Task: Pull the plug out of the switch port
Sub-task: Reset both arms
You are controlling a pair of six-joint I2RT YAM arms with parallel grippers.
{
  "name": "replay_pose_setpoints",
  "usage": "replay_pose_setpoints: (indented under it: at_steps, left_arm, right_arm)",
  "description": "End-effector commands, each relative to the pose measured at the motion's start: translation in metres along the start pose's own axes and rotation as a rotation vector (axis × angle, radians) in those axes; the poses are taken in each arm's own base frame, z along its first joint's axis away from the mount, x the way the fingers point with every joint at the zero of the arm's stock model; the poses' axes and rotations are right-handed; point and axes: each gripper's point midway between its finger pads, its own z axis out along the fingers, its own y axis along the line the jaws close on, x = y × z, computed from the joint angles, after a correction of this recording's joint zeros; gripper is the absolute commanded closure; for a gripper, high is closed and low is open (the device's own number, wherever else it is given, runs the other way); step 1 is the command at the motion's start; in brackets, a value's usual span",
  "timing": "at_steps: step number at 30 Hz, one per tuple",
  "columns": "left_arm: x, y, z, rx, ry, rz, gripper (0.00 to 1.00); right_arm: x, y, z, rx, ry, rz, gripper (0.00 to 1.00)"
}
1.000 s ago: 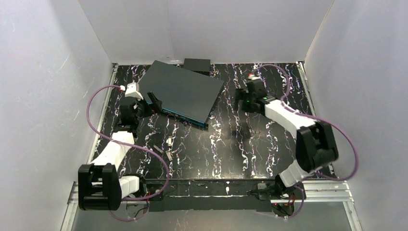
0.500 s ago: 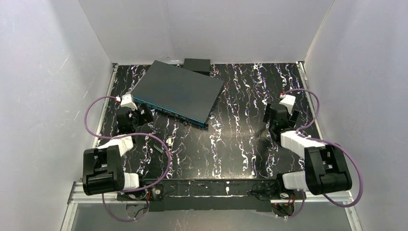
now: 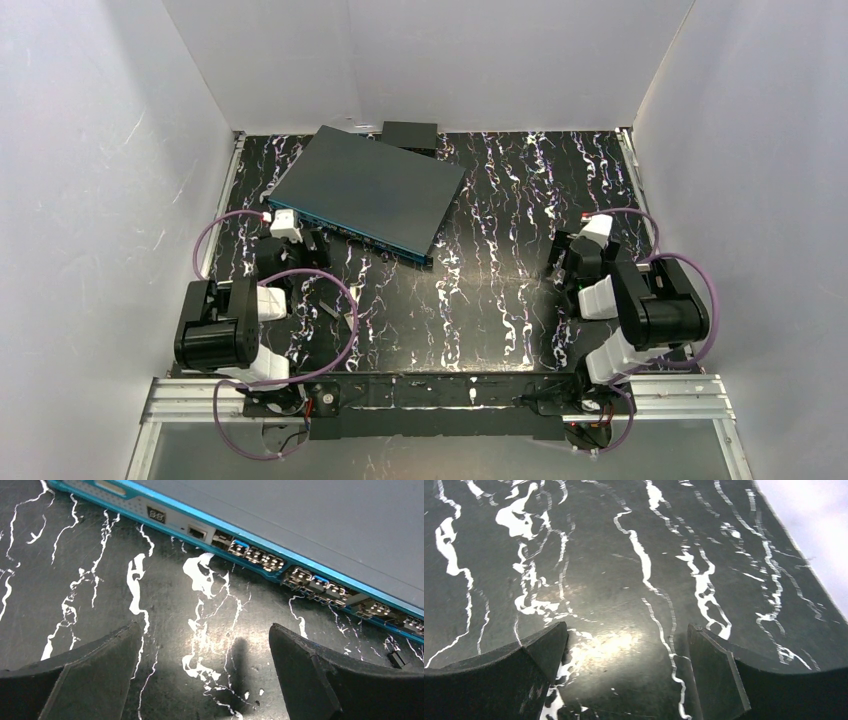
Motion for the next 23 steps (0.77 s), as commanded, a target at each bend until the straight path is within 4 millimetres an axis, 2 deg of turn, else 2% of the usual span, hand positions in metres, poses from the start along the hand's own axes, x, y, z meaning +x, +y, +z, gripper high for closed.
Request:
replay_pose_setpoints:
  at_steps: [1,3,5,7,23]
  left_arm:
    - [-0.0197,-0.0022,0.0022,-0.004,-0.081,0.075,0.02]
    - [-0.0201,-0.0028,0.0018,-0.003,-0.082,0.076,0.02]
    - [-0.0199,-0.0028,0.0019,-0.002,-0.081,0.077,0.02]
    - [-0.0199,-0.0025,0.0018,-0.004,-0.081,0.075,0.02]
    - [-0.0184,-0.0041,0.0041,-0.046,-0.066,0.11,0.02]
  right_arm:
    - [-0.0298,0.0242,0.0069,-0.121,-0.12,0.001,0.01]
    - [-0.0357,0.0241,0.0072,-0.123,-0.164,0.001,0.01]
    - [-0.0301,0.0242,0.0069,-0.122,-0.126,-0.002,0.01]
    - [-0.0351,0.024,0.0068,-0.123,-0.16,0.0,0.01]
    - [-0.033,0.0236,0.0064,-0.122,-0.144,-0.003,0.01]
